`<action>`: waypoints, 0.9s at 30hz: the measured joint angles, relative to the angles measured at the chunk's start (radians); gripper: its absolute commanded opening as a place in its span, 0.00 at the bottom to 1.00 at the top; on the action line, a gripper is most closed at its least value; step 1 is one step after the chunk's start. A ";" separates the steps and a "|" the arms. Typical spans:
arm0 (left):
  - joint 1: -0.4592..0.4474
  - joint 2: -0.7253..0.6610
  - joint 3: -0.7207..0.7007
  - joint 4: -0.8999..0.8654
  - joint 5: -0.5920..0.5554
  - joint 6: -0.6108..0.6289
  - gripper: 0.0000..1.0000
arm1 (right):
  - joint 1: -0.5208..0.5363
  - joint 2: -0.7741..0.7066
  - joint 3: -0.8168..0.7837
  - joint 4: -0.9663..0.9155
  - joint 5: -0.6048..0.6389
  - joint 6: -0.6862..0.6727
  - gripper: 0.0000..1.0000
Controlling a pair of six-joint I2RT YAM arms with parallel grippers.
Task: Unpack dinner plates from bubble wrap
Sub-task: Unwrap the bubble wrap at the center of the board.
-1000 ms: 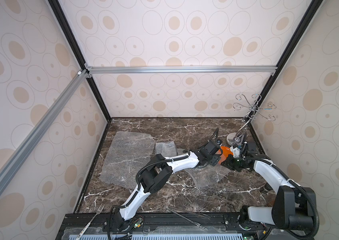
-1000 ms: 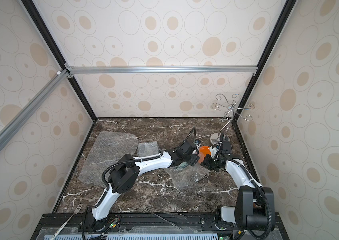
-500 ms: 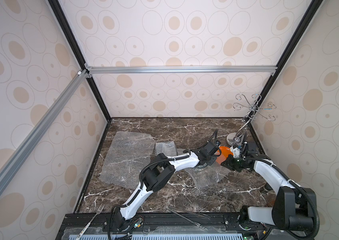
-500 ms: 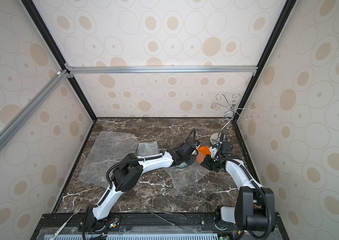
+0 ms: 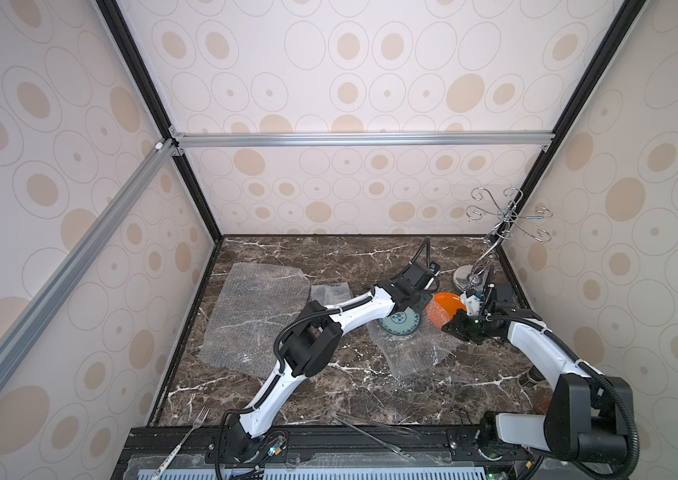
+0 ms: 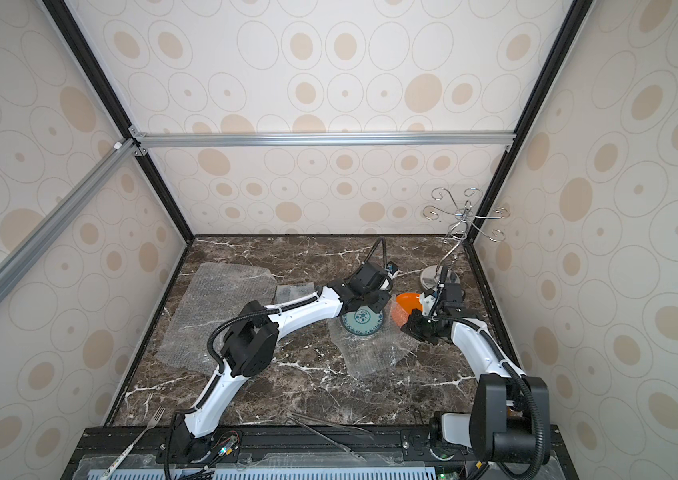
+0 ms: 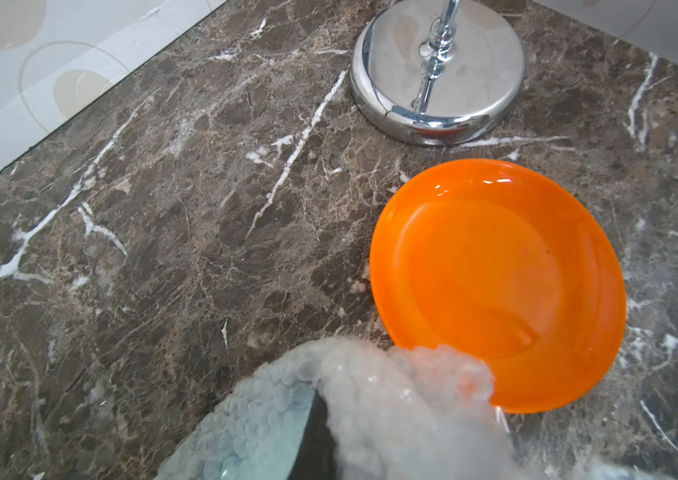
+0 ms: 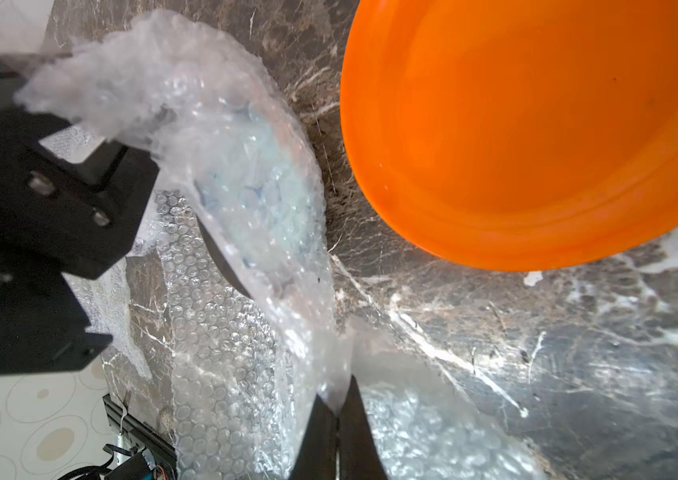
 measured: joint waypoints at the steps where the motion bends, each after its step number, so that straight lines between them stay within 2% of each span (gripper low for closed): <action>1: 0.003 0.007 0.011 -0.009 0.006 0.004 0.03 | 0.000 0.000 0.000 0.000 0.000 0.000 0.00; 9: 0.024 0.083 0.106 -0.090 0.040 0.041 0.02 | -0.009 0.000 0.000 -0.002 0.000 0.000 0.00; 16: 0.074 0.091 0.162 -0.146 0.055 0.059 0.03 | -0.029 0.000 -0.010 -0.001 -0.002 0.000 0.00; 20: 0.095 0.093 0.209 -0.167 0.057 0.065 0.08 | -0.031 0.004 -0.023 -0.001 -0.005 0.000 0.00; 25: 0.119 0.093 0.244 -0.180 0.064 0.072 0.25 | -0.033 0.008 -0.038 -0.005 -0.003 0.000 0.00; 27: 0.129 0.093 0.247 -0.185 0.069 0.074 0.26 | -0.035 0.008 -0.038 -0.005 -0.003 0.000 0.00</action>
